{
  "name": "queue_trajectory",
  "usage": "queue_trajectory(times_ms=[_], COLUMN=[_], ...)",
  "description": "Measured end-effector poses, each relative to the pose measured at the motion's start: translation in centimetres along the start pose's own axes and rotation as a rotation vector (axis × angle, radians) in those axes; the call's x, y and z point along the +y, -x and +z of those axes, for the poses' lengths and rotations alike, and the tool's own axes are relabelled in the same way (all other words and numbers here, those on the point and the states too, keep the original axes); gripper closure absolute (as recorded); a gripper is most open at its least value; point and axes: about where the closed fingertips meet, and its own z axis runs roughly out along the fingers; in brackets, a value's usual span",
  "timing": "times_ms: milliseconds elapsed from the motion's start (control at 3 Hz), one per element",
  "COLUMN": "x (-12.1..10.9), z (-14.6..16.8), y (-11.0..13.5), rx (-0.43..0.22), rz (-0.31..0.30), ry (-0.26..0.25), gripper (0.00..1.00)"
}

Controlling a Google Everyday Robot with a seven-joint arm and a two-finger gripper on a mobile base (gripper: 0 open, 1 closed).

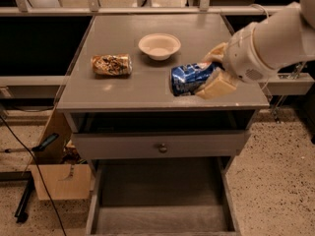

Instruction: Pick pepsi can from middle drawer and place on counter

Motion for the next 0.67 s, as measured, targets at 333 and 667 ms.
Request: queue_trajectory(times_ms=[333,667], x=[-3.9,-7.3], z=[0.6,2.6], y=[2.1,2.7], rx=[-0.039,-0.074], rz=[-0.007,0.006], ry=[0.003,0.011], gripper=[1.0,1.0])
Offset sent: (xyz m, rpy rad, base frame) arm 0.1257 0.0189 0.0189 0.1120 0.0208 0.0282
